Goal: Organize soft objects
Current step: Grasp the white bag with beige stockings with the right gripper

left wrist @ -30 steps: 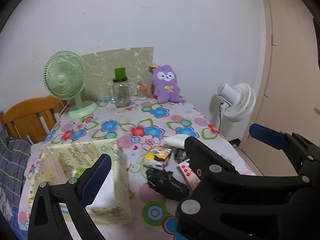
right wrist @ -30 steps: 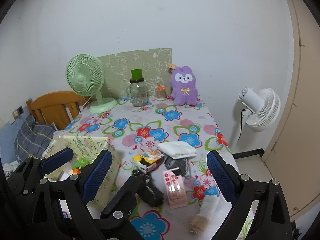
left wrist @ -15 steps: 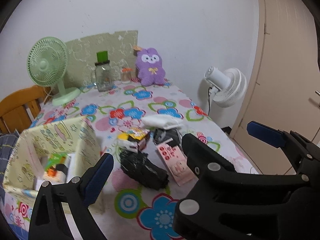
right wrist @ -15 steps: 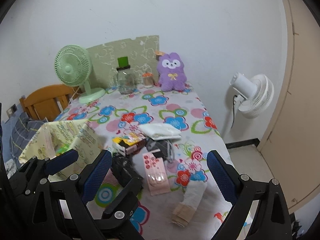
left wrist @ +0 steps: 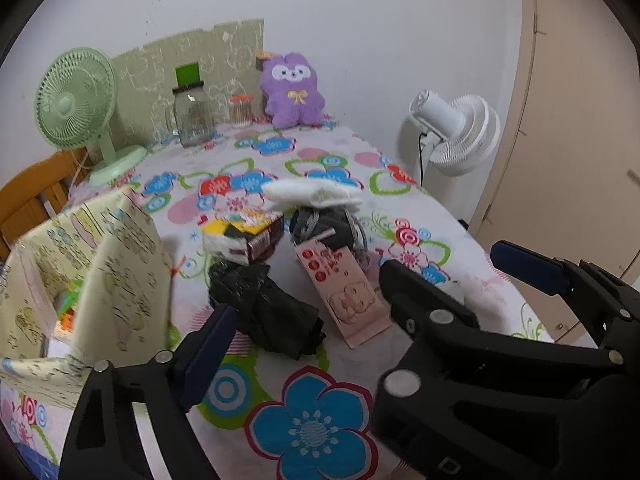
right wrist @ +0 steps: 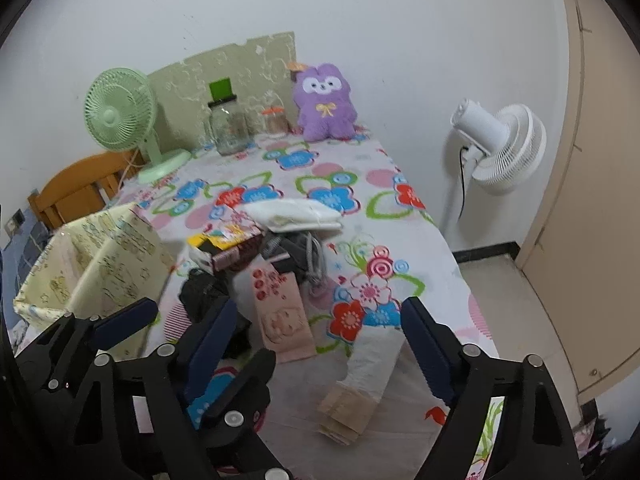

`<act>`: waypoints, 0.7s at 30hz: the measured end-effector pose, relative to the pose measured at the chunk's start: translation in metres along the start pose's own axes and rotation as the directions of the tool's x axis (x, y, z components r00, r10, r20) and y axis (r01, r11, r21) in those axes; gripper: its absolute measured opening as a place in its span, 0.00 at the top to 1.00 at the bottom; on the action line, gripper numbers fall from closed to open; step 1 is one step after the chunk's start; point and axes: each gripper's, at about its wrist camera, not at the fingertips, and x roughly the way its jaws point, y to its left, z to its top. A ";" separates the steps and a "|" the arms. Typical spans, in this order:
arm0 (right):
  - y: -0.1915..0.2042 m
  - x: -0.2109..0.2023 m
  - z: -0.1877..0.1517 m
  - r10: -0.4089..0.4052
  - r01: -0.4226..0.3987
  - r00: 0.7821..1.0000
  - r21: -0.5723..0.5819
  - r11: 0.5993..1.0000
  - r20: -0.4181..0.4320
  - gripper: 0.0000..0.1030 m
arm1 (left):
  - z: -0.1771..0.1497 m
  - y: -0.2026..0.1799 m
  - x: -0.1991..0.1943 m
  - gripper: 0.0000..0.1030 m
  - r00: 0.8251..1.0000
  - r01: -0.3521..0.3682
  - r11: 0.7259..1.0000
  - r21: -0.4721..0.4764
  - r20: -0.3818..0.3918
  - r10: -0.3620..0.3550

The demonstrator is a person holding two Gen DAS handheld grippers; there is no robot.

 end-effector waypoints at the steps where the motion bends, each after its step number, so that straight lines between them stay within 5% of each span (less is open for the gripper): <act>1: -0.002 0.003 -0.001 -0.004 0.004 1.000 0.006 1.000 -0.010 0.21 | -0.001 0.000 0.003 0.15 1.000 0.001 1.000 -0.002 -0.010 -0.001; 14: -0.024 0.039 -0.022 -0.028 0.036 0.991 0.058 0.998 -0.134 0.39 | -0.017 -0.009 0.031 0.19 0.994 -0.055 0.998 0.015 -0.092 0.056; 20: -0.027 0.050 -0.032 -0.016 0.028 0.983 0.067 0.997 -0.185 0.58 | -0.025 -0.010 0.041 0.19 0.989 -0.062 0.998 0.022 -0.136 0.065; 21: -0.024 0.050 -0.032 -0.030 0.038 0.983 0.044 0.998 -0.183 0.68 | -0.025 -0.011 0.041 0.19 0.989 -0.065 0.998 0.027 -0.135 0.068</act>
